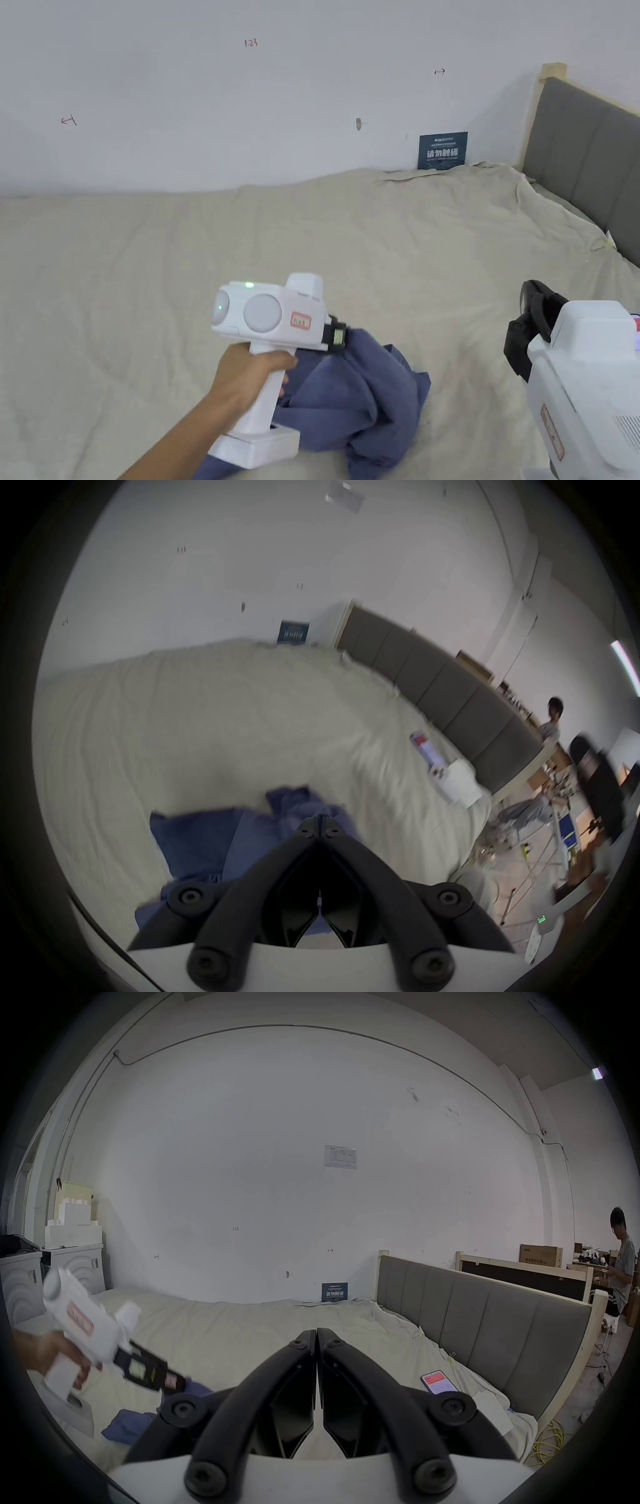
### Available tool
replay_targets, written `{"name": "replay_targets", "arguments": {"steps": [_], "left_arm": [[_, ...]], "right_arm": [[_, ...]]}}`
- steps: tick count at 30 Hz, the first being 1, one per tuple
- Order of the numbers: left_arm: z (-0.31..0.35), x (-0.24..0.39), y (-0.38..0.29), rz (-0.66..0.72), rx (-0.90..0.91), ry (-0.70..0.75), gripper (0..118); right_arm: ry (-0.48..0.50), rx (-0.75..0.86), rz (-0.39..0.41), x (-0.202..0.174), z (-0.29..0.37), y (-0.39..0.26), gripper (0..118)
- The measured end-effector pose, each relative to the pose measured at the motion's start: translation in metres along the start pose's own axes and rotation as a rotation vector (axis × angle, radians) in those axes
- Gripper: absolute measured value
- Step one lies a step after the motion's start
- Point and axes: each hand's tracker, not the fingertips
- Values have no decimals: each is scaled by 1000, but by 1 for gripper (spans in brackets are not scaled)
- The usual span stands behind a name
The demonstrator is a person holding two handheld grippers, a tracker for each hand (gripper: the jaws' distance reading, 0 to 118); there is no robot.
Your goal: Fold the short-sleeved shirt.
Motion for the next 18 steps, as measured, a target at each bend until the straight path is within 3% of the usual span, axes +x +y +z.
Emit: {"name": "replay_targets", "arguments": {"steps": [12,17,18], "left_arm": [[-81,-26,-84,-21,-326,182,0],[-94,-25,-103,-16,-353,200,0],[-93,-25,-103,-10,-338,207,9]], "right_arm": [[24,-37,-4,-6,-6,-12,1],[32,-44,4,-8,-6,-13,1],[31,-43,4,-8,-6,-12,1]]}}
